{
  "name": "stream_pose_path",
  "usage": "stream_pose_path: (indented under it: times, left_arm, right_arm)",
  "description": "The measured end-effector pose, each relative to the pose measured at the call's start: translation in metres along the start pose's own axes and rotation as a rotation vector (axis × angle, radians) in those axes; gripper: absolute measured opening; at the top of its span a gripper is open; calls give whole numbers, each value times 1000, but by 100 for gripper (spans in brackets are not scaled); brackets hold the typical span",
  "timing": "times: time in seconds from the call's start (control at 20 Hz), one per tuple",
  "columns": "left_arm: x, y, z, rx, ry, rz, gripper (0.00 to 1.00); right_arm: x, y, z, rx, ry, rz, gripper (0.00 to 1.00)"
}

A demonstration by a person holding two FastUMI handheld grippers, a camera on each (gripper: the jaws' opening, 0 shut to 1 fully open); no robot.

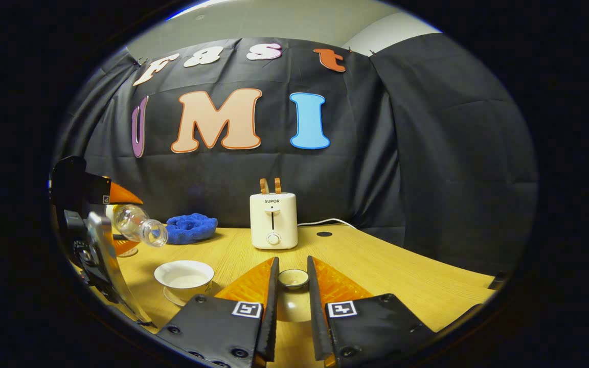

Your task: Open the teacup lid with one hand, grasp the water bottle and pour water into the teacup with the other hand; after pouring, place the water bottle on the coaster and then close the teacup lid.

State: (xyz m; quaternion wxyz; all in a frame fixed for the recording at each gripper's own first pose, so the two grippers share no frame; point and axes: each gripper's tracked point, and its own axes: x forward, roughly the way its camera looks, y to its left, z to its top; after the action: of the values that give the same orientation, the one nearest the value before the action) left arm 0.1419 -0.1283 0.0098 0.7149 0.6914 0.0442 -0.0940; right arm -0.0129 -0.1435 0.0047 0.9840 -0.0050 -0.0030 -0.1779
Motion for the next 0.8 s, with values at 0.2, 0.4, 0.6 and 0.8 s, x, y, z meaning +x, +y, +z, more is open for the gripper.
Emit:
stream_pose_path:
  times: [0.2,0.4,0.6,0.8]
  left_arm:
    - [3,3,-20,-300,17,8,66]
    - [2,17,-44,-606,25,80,66]
    - [2,21,-75,-891,33,155,66]
    - [6,16,-107,-1188,24,182,66]
  right_arm:
    - [0,0,0,0,-1,-1,32]
    - [1,-2,1,-1,-3,-9,33]
    - [1,-2,1,-2,-3,-13,33]
    - [1,-2,1,-1,-3,-13,33]
